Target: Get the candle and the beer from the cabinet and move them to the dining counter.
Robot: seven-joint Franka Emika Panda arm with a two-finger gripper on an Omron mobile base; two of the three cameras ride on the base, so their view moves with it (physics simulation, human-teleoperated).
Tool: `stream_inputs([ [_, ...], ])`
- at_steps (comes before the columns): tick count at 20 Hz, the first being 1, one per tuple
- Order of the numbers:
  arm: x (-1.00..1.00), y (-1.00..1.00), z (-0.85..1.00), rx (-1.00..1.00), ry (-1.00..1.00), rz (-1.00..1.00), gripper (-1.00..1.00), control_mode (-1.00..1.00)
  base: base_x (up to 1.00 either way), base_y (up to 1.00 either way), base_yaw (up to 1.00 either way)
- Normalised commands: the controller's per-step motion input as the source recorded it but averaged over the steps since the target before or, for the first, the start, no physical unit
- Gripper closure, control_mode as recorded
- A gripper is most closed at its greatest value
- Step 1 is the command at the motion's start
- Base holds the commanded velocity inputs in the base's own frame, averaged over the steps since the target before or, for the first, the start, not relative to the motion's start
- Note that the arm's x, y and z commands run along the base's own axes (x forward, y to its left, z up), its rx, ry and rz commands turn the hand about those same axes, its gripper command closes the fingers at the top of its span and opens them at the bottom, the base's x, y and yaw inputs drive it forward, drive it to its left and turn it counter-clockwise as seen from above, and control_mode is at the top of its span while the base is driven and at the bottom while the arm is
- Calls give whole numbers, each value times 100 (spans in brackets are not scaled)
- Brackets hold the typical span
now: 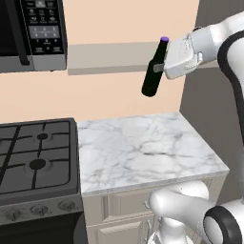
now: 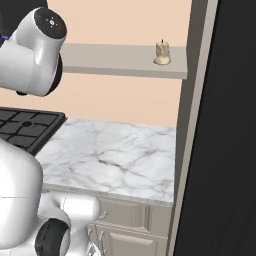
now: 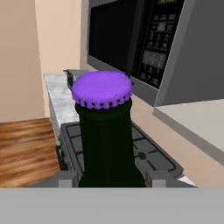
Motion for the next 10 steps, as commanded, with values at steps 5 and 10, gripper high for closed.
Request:
stream_inputs([
  [5,-46,5,-36,-1,3,11,100,-100,0,0,0],
  [10,-1,1,-5,0,3,0,100,-100,0,0,0],
])
